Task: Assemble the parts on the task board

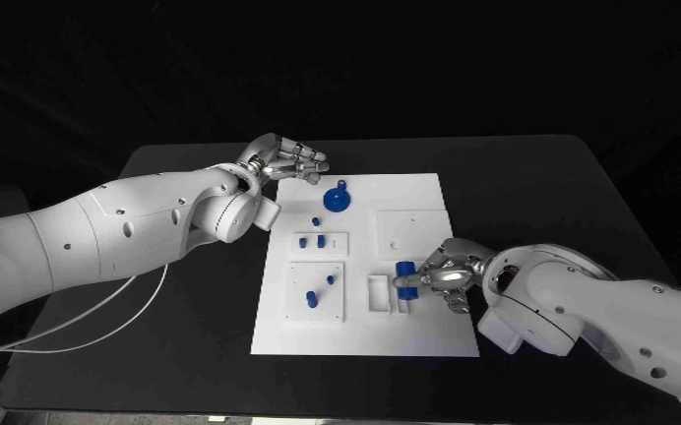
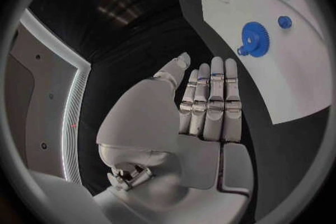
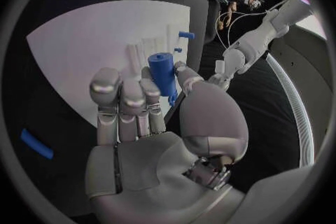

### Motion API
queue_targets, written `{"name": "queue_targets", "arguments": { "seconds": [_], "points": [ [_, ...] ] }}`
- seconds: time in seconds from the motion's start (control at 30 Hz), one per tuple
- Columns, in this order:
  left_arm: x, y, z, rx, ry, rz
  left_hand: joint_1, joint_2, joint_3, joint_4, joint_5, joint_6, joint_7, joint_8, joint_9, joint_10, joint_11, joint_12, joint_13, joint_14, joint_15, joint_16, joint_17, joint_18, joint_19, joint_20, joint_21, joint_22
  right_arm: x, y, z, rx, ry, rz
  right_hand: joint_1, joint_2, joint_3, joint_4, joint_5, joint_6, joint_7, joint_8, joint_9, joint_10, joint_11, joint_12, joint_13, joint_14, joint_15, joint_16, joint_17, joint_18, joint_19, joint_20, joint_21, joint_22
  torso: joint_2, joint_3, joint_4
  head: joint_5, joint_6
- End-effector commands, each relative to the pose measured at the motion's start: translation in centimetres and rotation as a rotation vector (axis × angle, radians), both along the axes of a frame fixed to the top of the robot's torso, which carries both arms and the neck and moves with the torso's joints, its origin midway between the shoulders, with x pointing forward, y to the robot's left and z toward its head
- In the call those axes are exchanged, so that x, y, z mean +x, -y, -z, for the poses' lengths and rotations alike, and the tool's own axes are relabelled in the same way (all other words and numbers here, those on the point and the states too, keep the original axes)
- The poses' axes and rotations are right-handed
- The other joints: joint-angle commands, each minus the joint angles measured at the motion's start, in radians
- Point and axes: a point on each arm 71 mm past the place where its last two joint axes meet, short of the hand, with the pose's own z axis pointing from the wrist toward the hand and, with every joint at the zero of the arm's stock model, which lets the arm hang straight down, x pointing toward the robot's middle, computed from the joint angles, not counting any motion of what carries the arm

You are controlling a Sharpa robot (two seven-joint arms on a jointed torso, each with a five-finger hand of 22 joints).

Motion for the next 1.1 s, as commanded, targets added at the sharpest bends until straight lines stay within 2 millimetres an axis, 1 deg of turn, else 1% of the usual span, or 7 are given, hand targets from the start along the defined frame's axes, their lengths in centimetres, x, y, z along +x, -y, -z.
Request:
{"name": "queue_targets", "arguments": {
  "seconds": [0.03, 0.1, 0.33, 0.4, 0.5, 0.67, 1.1],
  "points": [
    [0.0, 0.3, 0.0, -0.009, -0.005, 0.016, 0.010, 0.003, -0.001, 0.003, 0.005, -0.005, 0.000, -0.003, 0.000, -0.004, 0.005, 0.006, 0.000, 0.000, 0.006, -0.003, 0.001, -0.012, 0.007, 0.000, -0.001, -0.001, -0.2, -0.4, 0.4, -0.021, -0.042, -0.027, -0.001, -0.008, -0.001, 0.011, -0.009, 0.011, 0.000, 0.003, -0.001, 0.001, 0.000, -0.006, -0.002, 0.004, -0.001, 0.003, 0.002, -0.008, 0.056, -0.001, 0.002, 0.098, 0.000, -0.0010, 0.0002, 0.001, -0.002],
    [0.0, 0.3, 0.0, -0.009, -0.006, 0.016, 0.010, 0.003, -0.001, 0.003, 0.005, -0.005, 0.000, -0.003, -0.001, -0.004, 0.005, 0.006, 0.000, 0.000, 0.006, -0.003, 0.001, -0.012, 0.007, 0.000, -0.001, -0.002, -0.3, -0.6, 0.6, -0.028, -0.051, -0.036, 0.000, -0.010, -0.001, 0.017, -0.014, 0.011, 0.000, 0.003, -0.003, 0.000, 0.000, -0.008, -0.004, 0.003, -0.001, 0.002, 0.002, -0.008, 0.056, -0.001, 0.002, 0.098, 0.000, 0.0001, -0.0002, 0.002, -0.003],
    [0.0, 0.5, 0.0, -0.009, -0.008, 0.021, 0.008, 0.002, -0.001, 0.004, 0.005, -0.003, -0.001, -0.003, -0.001, -0.004, 0.005, 0.006, 0.000, -0.001, 0.006, -0.003, 0.001, -0.012, 0.007, 0.001, -0.001, -0.006, -0.3, -1.3, 1.5, -0.065, -0.060, -0.061, 0.000, -0.021, -0.001, 0.042, -0.026, 0.014, 0.000, 0.003, -0.005, 0.001, 0.000, -0.013, -0.010, 0.004, -0.001, 0.001, 0.004, -0.009, 0.055, -0.001, 0.001, 0.098, 0.001, 0.0000, 0.0010, 0.003, -0.005],
    [0.0, 0.6, 0.0, -0.009, -0.009, 0.022, 0.008, 0.002, -0.001, 0.004, 0.005, -0.003, -0.001, -0.003, -0.001, -0.004, 0.005, 0.006, 0.000, -0.001, 0.006, -0.003, 0.001, -0.012, 0.007, 0.001, -0.001, -0.006, -0.3, -1.5, 1.8, -0.076, -0.062, -0.067, 0.001, -0.022, 0.000, 0.045, -0.028, 0.014, 0.000, 0.003, -0.005, 0.001, 0.000, -0.013, -0.011, 0.004, -0.001, 0.000, 0.003, -0.009, 0.055, -0.001, 0.001, 0.098, 0.001, 0.0013, 0.0017, 0.005, -0.004],
    [-0.1, 0.6, 0.0, -0.009, -0.009, 0.022, 0.008, 0.002, -0.001, 0.004, 0.005, -0.003, -0.001, -0.003, -0.001, -0.004, 0.005, 0.006, 0.000, -0.001, 0.006, -0.003, 0.001, -0.012, 0.007, 0.001, -0.001, -0.006, -0.2, -1.8, 2.2, -0.087, -0.061, -0.073, 0.003, -0.028, -0.001, 0.058, -0.031, 0.014, 0.001, 0.003, -0.006, -0.001, 0.000, -0.015, -0.014, 0.004, -0.001, -0.002, 0.003, -0.008, 0.055, -0.001, -0.003, 0.097, 0.001, 0.0013, 0.0019, 0.007, -0.006],
    [-0.1, 0.5, 0.0, -0.009, -0.010, 0.022, 0.008, 0.002, -0.001, 0.004, 0.005, -0.003, -0.001, -0.003, -0.001, -0.004, 0.005, 0.006, 0.000, -0.001, 0.006, -0.003, 0.001, -0.012, 0.007, 0.001, -0.001, -0.006, -0.1, -2.3, 2.5, -0.095, -0.041, -0.078, 0.002, -0.030, -0.002, 0.065, -0.041, 0.015, 0.000, 0.003, -0.006, 0.000, 0.000, -0.015, -0.015, 0.004, -0.001, -0.003, 0.003, -0.009, 0.056, -0.001, 0.000, 0.098, 0.001, 0.0011, 0.0003, 0.011, -0.006],
    [-0.1, 0.5, 0.0, -0.009, -0.013, 0.022, 0.008, 0.001, -0.002, 0.005, 0.005, -0.004, -0.001, -0.003, -0.001, -0.005, 0.005, 0.006, 0.000, -0.002, 0.007, -0.003, 0.001, -0.012, 0.008, 0.001, -0.001, -0.011, -0.2, -3.1, 2.5, -0.089, -0.018, -0.094, 0.003, -0.031, -0.001, 0.074, -0.045, 0.018, 0.000, 0.003, -0.005, 0.001, -0.001, -0.014, -0.015, 0.004, -0.001, -0.001, 0.005, -0.009, 0.056, -0.002, 0.003, 0.099, 0.001, 0.0005, 0.0004, 0.017, -0.005]
  ]
}}
